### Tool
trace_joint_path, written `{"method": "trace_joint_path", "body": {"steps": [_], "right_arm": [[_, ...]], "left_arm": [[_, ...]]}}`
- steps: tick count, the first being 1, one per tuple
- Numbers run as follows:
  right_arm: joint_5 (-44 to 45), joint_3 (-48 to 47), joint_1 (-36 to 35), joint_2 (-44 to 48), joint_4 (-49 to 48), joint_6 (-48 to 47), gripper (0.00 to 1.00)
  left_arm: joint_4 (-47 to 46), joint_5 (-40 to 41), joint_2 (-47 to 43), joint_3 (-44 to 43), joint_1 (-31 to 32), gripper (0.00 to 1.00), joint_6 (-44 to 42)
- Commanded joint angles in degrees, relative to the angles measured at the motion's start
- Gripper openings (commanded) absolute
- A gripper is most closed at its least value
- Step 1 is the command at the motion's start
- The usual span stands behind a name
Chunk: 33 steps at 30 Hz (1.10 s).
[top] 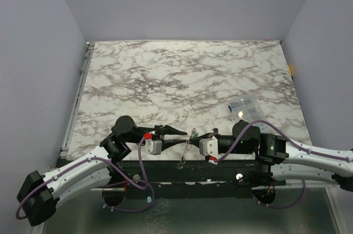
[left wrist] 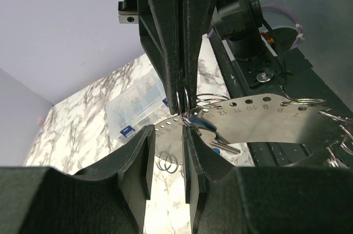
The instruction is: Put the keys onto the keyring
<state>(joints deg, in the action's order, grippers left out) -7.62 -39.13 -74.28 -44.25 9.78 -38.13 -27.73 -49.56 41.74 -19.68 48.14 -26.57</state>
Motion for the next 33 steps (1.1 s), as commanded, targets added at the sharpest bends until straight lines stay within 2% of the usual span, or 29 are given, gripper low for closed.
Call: {"method": "trace_joint_path", "body": {"steps": [1,13,18,26,33], "right_arm": [[-0.13,0.26,0.08,-0.1,-3.85,0.12,0.01],[-0.36,1.24,0.07,-3.49,-9.24,1.63,0.01],[2.61,1.63,0.08,-4.47,-11.27,2.88,0.01],[6.08,4.59,0.1,-0.27,-14.29,6.39,0.01],[5.41,7.72,0.1,3.43,-16.79,10.19,0.01]], "left_arm": [[-0.7,-3.9,0.41,-0.36,0.38,0.31,0.97],[-1.88,-4.27,0.81,-0.27,0.6,0.31,1.86],[-1.89,-3.81,0.71,-0.1,0.61,0.31,2.35],[-1.98,-1.21,-1.92,0.6,0.59,0.31,2.44],[-3.3,-3.9,-3.36,0.23,0.56,0.32,3.55]]}}
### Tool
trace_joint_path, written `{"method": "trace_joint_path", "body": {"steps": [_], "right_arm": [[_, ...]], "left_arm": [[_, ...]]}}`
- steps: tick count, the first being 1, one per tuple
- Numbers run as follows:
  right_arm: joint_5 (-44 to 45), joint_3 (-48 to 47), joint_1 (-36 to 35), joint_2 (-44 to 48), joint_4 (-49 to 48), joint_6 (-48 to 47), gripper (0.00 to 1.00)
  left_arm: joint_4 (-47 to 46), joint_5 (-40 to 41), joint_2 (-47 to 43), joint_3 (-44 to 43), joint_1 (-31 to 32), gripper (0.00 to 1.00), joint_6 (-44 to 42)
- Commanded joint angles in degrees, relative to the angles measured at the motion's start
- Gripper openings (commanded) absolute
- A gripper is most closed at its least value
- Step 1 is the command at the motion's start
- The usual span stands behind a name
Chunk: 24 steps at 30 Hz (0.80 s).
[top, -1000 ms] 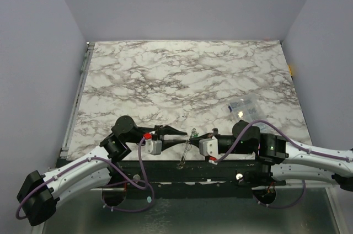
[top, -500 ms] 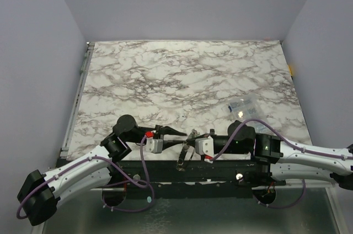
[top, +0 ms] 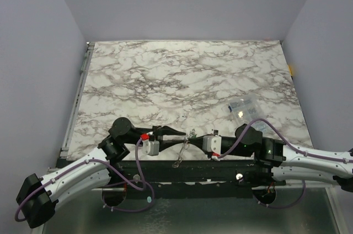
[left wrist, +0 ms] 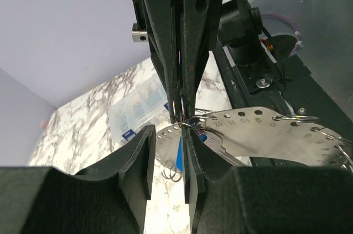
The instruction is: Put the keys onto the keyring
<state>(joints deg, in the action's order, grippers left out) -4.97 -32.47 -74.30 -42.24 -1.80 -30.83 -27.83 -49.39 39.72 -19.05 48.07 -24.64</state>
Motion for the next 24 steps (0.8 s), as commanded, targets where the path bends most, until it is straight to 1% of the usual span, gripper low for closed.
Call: {"method": "trace_joint_path", "body": {"steps": [1,13,15,19,24], "right_arm": [[2.71,1.32,0.1,1.57,-5.37,3.17,0.01],[3.08,2.59,0.07,1.13,-9.05,5.14,0.01],[3.04,2.23,0.11,0.86,-8.38,5.09,0.01],[2.89,0.72,0.1,1.13,-5.17,4.99,0.01],[2.13,-0.58,0.09,2.36,-1.04,4.9,0.01]], "left_arm": [[-3.34,-3.99,-1.48,-0.33,0.66,0.32,1.8],[-5.12,-5.66,-0.26,-0.59,0.67,0.31,3.93],[-5.21,-3.38,-1.03,-0.28,0.65,0.31,3.59],[-4.0,5.61,-4.4,1.21,0.27,0.3,1.33],[-2.32,9.79,-7.56,1.52,-0.39,0.3,-0.3]]}}
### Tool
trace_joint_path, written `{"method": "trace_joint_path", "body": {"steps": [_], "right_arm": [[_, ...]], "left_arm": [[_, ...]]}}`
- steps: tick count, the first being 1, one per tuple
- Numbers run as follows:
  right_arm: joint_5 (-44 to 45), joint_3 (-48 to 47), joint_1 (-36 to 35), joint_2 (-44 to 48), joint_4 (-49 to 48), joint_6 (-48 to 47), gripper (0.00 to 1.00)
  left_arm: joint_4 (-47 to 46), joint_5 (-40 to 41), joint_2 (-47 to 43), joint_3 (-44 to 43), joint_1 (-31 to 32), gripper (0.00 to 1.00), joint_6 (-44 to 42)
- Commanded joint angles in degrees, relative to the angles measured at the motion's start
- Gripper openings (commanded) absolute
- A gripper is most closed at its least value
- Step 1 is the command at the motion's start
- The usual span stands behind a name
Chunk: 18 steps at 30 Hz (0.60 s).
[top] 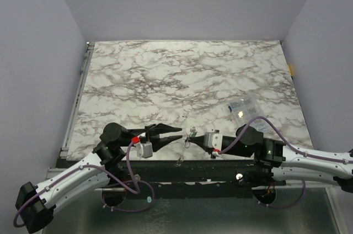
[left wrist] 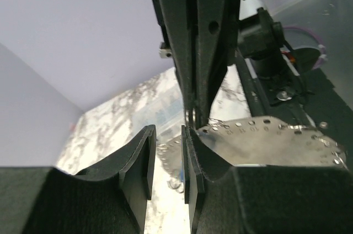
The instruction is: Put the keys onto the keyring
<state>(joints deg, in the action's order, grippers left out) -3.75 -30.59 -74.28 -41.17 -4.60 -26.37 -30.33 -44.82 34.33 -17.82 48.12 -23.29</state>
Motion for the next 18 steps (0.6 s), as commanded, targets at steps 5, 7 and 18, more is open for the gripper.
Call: {"method": "trace_joint_path", "body": {"steps": [5,7,18], "right_arm": [[0.42,-3.07,0.09,2.18,3.89,0.35,0.01],[0.32,-3.1,0.02,2.23,3.78,0.35,0.01],[-0.39,-3.75,0.07,0.16,2.14,-1.01,0.01]], "left_arm": [[1.15,5.98,-2.36,-0.37,-1.32,0.3,-1.99],[1.15,3.55,-1.94,-0.65,-1.46,0.3,-1.55],[-0.74,-9.9,6.94,-2.83,-1.23,0.31,3.45]]}}
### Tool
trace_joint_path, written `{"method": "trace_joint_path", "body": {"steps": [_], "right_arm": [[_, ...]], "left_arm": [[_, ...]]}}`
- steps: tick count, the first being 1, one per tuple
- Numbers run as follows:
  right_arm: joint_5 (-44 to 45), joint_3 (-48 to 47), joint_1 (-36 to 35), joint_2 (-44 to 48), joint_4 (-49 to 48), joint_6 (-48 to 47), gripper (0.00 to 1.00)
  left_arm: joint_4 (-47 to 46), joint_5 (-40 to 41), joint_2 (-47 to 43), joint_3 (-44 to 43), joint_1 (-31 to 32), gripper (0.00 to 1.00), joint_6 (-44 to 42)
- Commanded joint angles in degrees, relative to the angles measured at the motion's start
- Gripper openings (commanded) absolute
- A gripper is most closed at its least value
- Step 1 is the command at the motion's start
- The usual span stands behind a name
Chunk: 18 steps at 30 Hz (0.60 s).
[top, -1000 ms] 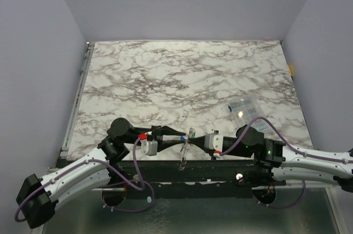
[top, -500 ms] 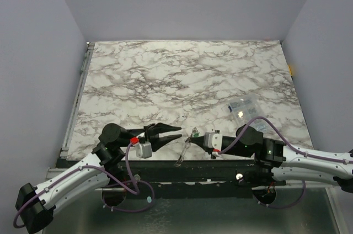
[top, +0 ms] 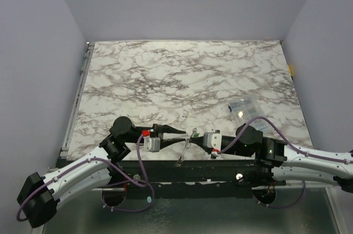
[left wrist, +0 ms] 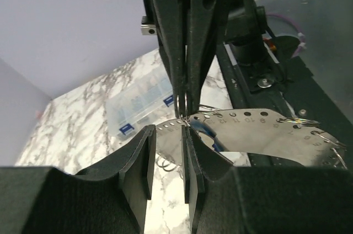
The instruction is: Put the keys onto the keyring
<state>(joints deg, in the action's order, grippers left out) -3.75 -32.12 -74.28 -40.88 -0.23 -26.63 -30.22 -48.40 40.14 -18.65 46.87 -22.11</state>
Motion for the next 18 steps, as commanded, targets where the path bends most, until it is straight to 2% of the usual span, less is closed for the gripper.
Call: {"method": "trace_joint_path", "body": {"steps": [1,18], "right_arm": [[-0.41,-2.24,0.04,-0.17,-2.37,-0.78,0.01],[-1.12,-3.05,0.04,-1.86,-3.62,-1.48,0.01]], "left_arm": [[-0.96,-6.45,1.17,-1.86,0.06,0.31,2.46],[-2.26,-6.93,2.51,-1.65,0.69,0.31,4.47]]}}
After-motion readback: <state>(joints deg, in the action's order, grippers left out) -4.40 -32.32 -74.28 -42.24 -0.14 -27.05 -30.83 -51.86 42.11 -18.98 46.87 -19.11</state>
